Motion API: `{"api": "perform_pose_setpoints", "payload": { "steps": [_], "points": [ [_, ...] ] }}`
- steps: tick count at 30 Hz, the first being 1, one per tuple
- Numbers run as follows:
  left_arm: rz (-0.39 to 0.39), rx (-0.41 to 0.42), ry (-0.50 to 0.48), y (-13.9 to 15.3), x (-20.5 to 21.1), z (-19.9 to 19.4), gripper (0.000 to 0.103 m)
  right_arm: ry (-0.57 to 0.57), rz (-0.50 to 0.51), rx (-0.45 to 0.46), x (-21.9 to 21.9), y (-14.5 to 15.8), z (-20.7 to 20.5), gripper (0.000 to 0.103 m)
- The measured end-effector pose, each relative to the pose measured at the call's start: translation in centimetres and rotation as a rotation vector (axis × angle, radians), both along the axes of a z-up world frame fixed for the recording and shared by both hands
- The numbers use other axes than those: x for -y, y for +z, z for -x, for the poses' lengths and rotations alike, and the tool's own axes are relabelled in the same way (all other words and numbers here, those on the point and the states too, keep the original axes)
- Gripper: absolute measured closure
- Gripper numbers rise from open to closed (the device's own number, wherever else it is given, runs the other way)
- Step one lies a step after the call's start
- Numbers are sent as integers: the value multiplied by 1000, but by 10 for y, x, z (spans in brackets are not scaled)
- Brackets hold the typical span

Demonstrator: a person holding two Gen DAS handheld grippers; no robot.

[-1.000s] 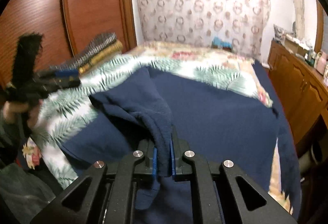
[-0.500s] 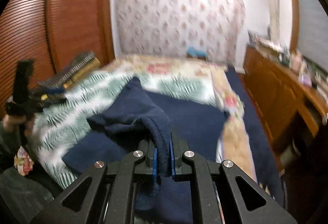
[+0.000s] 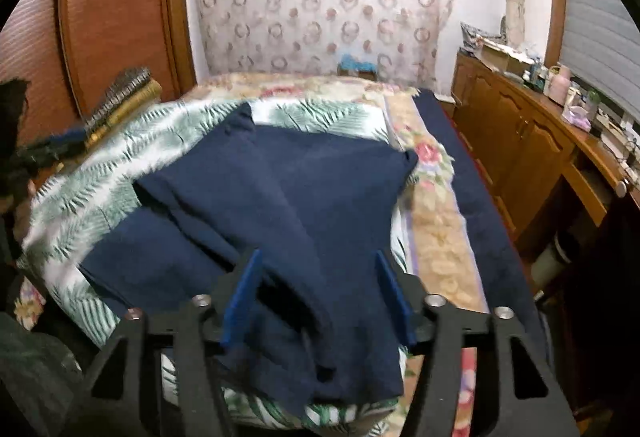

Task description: Fold small clothes

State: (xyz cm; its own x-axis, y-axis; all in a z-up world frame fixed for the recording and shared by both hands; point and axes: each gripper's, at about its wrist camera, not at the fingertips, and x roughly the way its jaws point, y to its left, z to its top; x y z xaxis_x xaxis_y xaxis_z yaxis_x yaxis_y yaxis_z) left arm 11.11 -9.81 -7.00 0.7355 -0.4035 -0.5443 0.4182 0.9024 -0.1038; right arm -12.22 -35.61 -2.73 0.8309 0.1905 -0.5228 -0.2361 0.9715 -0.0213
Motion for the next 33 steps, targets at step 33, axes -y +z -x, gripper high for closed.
{"api": "perform_pose_setpoints", "payload": {
  "steps": [33],
  "points": [
    [12,-34,42,-14,-18,0,25,396,171,-170,-135,-29,-138,78]
  ]
}}
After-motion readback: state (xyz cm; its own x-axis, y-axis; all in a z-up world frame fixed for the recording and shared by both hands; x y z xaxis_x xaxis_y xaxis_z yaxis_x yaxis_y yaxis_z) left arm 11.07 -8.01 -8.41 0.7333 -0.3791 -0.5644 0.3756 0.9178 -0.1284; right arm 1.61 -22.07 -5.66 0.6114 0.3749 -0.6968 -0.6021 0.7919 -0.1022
